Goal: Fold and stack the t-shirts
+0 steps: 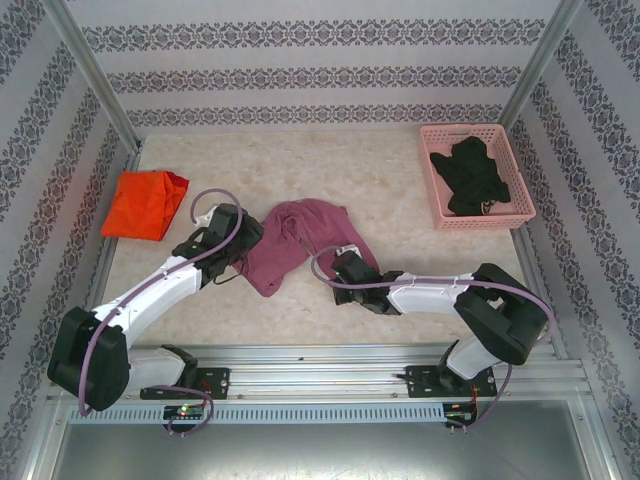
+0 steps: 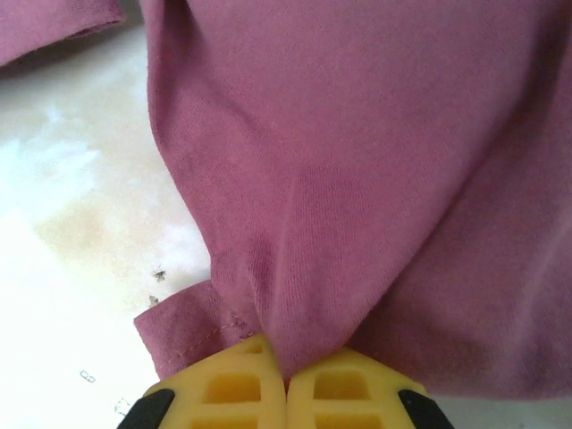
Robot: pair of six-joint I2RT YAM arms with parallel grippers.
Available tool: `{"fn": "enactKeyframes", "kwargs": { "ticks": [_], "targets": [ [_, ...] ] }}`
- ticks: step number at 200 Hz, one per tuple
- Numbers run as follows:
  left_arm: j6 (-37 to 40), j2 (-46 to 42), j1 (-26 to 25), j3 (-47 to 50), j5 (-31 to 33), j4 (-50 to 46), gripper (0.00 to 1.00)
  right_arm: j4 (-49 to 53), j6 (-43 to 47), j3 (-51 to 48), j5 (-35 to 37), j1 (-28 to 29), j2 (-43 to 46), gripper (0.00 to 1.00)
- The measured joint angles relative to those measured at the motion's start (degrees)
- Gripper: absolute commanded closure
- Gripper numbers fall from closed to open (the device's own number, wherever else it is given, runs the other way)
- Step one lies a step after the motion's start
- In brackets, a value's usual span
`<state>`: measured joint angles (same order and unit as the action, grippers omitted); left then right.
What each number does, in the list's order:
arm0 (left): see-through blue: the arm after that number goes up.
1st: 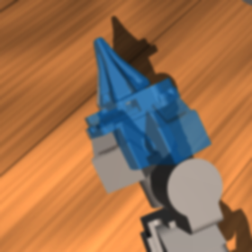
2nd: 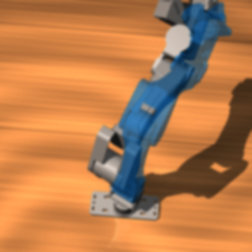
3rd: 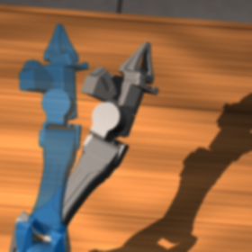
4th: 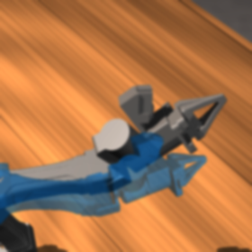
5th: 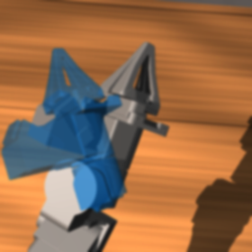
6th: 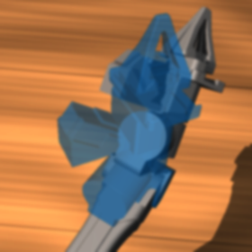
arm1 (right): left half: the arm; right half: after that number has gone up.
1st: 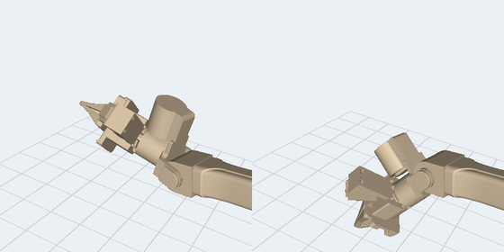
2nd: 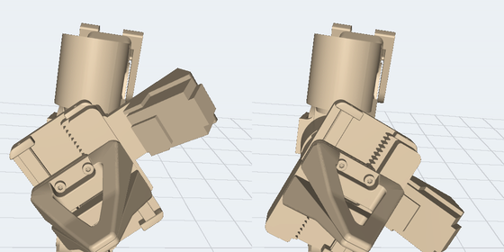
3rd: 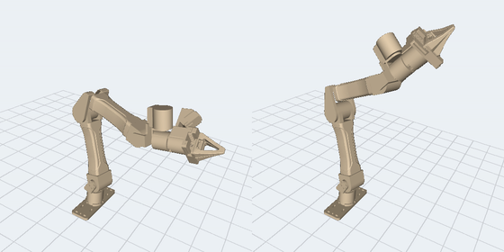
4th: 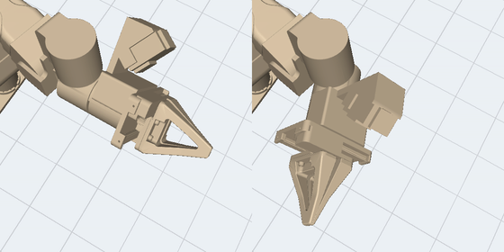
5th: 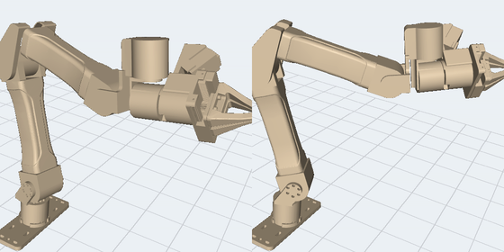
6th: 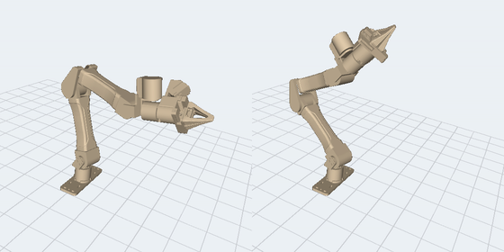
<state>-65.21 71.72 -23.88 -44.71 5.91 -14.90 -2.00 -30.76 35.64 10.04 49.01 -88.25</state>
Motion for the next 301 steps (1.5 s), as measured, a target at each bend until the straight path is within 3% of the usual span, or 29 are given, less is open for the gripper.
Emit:
{"fn": "enactKeyframes", "kwargs": {
  "ticks": [42,69,101,126,141,211,259,301],
  "targets": [
    [-1.7,-2.5,-1.2,6.6,-0.1,-2.9,0.14,0.1,-0.3,0.6,-0.4,0.0,-0.1,1.0],
    [-4.4,-6.5,-2.7,12.6,-1.4,-4.0,0.13,0.0,-0.4,1.9,-1.2,-0.3,-1.2,1.0],
    [-8.0,-6.7,-4.0,14.7,-4.0,-3.8,0.26,0.0,-0.4,2.9,-2.6,-0.9,-2.5,1.0],
    [-10.6,-4.6,-4.6,14.7,-6.2,-0.9,0.43,0.0,-0.3,3.3,-3.1,-1.0,-2.7,1.0],
    [-11.4,-2.7,-4.6,14.7,-7.1,0.6,0.49,0.0,-0.4,3.3,-3.4,-1.3,-2.7,1.0],
    [-11.5,2.0,-4.6,13.2,-8.3,3.2,0.74,0.0,-0.4,3.3,-3.5,-1.3,-2.7,1.0],
    [-10.7,2.1,-4.5,12.4,-8.0,4.2,1.0,0.0,-0.4,3.3,-3.5,-1.3,-2.7,1.0],
    [-9.0,2.0,-4.5,11.2,-7.2,4.0,1.0,0.0,-0.5,2.5,-3.5,-1.3,-1.3,1.0]
  ]
}}
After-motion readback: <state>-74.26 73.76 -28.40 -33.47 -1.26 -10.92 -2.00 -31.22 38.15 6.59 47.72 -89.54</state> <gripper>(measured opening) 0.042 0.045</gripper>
